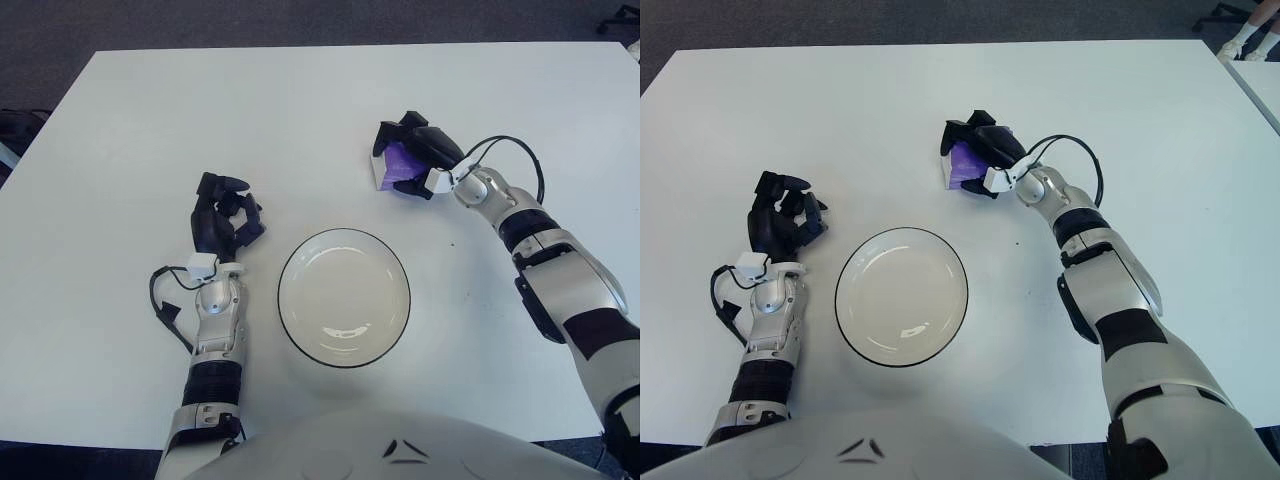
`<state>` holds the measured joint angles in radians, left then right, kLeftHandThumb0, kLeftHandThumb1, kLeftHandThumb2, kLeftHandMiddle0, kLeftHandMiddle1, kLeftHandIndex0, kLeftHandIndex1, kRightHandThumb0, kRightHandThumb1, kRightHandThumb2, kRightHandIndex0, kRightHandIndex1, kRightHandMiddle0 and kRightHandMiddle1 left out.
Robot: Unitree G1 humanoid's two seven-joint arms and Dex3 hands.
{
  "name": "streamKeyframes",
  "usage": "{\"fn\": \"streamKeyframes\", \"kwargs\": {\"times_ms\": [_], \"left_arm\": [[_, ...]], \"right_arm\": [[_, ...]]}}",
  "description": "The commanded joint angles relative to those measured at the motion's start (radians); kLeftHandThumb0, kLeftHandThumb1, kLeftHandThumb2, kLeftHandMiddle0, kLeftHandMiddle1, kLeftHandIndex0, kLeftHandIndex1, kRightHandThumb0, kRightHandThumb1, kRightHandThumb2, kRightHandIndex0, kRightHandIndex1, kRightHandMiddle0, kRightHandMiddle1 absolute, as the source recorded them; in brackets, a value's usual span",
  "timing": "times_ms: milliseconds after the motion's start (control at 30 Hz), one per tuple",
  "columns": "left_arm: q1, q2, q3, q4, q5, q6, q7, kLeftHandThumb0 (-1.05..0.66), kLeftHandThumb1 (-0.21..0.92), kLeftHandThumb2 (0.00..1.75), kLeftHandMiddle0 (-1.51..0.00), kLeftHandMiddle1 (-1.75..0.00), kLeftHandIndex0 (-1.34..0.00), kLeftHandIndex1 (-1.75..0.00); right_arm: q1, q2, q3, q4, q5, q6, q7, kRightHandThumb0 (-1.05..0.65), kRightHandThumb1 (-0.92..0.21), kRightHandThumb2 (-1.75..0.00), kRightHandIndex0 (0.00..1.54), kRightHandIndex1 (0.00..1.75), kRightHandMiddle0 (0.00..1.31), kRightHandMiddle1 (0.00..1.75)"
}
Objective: Put the tissue paper into the plate.
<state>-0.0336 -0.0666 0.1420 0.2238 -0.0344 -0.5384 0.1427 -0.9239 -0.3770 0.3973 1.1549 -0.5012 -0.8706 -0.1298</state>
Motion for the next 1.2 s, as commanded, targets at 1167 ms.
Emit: {"fn": "streamKeyframes", "kwargs": {"times_ms": [1167], "left_arm": [[0.158, -0.038, -0.005, 0.151, 0.018, 0.002, 0.015, -0.01, 0.24, 1.39, -0.68, -1.65, -0.46, -1.75]], "right_arm": [[0.137, 0.178, -0.446, -0.464, 0.884, 0.219, 0.75, 0.0, 0.13, -1.75, 1.01, 1.54, 0.73, 1.75]]}}
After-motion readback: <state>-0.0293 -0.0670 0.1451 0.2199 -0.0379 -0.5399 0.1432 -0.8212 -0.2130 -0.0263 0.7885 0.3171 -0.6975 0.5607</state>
